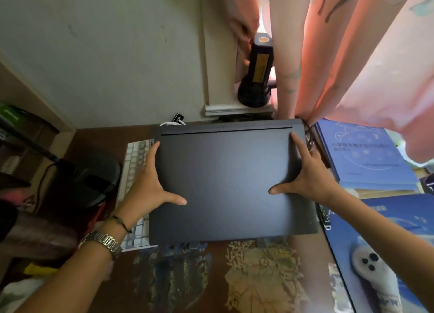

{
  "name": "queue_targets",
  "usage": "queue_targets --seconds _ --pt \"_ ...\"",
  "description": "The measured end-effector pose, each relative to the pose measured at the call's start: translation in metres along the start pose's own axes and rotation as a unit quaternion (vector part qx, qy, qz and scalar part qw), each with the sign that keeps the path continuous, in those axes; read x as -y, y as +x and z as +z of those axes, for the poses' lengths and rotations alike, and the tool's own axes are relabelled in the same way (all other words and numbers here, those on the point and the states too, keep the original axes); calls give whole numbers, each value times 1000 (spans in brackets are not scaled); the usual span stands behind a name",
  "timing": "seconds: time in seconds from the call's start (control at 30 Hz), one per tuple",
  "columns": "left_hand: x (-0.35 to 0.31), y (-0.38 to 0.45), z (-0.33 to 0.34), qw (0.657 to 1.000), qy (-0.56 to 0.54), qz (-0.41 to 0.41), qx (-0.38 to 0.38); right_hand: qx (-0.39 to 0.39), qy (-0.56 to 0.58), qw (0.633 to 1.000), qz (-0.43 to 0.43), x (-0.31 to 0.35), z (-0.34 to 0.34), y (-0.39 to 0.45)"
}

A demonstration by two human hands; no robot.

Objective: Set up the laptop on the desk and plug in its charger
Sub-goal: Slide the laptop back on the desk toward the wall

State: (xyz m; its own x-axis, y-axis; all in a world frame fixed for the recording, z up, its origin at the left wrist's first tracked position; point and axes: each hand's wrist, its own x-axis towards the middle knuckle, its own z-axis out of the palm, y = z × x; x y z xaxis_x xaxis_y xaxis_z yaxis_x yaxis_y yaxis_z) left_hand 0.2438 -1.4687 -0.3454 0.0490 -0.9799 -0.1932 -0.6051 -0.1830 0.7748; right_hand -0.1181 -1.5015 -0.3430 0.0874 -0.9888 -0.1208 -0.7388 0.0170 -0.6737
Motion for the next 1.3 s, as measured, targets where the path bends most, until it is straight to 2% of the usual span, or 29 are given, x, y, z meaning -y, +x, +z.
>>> queue_targets --seconds 0.4,0.9,1.3 --pt "27 5 24 997 -69 31 27 -22 -18 999 21 -21 19 -10" --pt "31 4 33 1000 -18 18 -3 -2 -1 1000 25 -30 26 -8" --pt "29 -1 32 1000 0 13 23 2 9 999 34 -34 32 -17"
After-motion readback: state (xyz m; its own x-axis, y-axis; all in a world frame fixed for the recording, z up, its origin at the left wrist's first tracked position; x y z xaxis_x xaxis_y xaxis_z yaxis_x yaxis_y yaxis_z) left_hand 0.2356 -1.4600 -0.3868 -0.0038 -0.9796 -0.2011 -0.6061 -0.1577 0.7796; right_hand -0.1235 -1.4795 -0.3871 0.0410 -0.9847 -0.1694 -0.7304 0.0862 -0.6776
